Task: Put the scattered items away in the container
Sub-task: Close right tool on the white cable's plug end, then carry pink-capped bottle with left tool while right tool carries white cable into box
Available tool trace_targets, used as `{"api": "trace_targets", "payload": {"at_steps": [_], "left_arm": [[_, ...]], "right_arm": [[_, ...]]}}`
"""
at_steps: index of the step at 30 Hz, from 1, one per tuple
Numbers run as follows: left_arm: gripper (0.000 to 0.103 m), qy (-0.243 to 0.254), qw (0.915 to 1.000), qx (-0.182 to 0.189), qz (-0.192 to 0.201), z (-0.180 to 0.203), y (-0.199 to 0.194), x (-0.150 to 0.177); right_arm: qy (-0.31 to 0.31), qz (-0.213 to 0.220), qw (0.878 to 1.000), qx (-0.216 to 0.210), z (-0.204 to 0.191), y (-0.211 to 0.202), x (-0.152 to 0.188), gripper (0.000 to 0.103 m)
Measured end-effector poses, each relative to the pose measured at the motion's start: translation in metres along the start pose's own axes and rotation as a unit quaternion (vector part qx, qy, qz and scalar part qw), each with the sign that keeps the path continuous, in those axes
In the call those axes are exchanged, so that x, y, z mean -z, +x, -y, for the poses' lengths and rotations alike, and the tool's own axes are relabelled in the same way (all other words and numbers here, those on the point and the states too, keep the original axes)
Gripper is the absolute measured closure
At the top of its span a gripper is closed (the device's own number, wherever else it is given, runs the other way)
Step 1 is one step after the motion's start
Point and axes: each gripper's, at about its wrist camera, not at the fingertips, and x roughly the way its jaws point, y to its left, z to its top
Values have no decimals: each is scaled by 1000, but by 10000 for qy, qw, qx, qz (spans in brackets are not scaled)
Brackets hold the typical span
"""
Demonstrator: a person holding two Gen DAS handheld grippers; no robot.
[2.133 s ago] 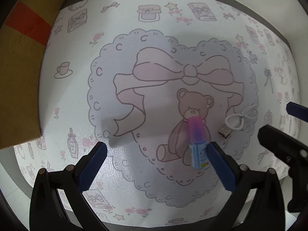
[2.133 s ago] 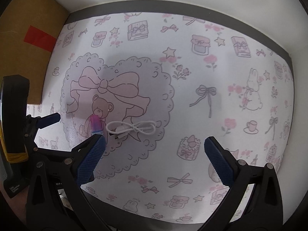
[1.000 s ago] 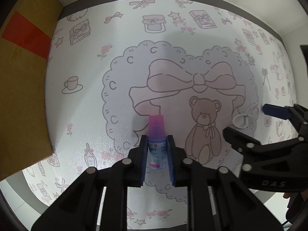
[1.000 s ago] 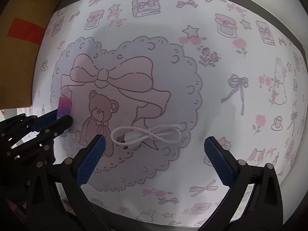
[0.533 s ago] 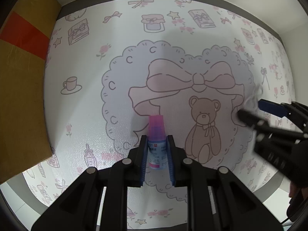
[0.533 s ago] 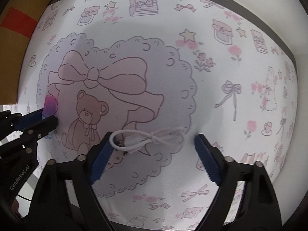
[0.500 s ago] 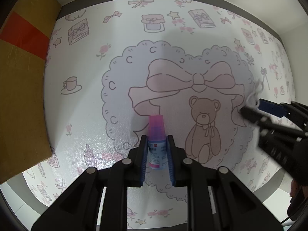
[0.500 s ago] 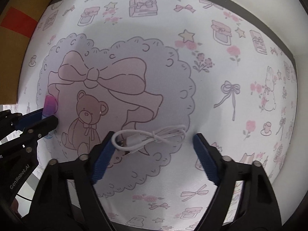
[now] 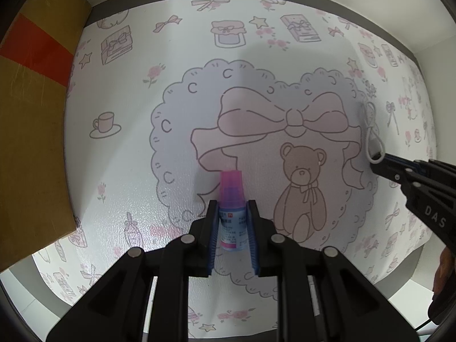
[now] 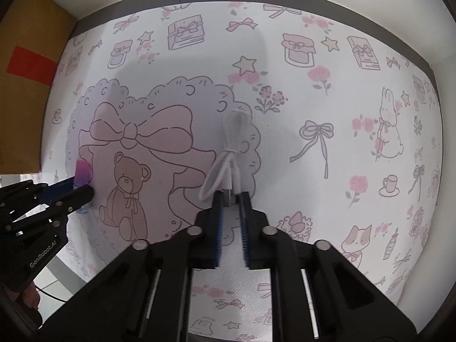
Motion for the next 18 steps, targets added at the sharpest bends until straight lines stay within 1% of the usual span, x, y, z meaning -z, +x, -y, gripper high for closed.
{"api": "trace_targets", "payload": {"at_steps": [3, 10, 12, 16, 18], "left_arm": [[84, -62, 9999, 118, -26, 0, 0, 0], [84, -15, 9998, 208, 78, 8, -11, 1], [84, -40, 9996, 235, 130, 8, -16, 1], [84, -51, 9993, 247, 273, 8, -29, 0], [84, -60, 9990, 246, 382, 5, -37, -1]], "right_arm": [[12, -7, 9999, -107, -2, -2, 2, 93], [-19, 94, 9998, -171, -7, -12, 7, 93], [-40, 129, 9998, -158, -11, -18, -3, 93], [-50, 210, 9996, -178, -4, -27, 7, 93], [-81, 266, 9994, -186, -7, -34, 8, 93]]}}
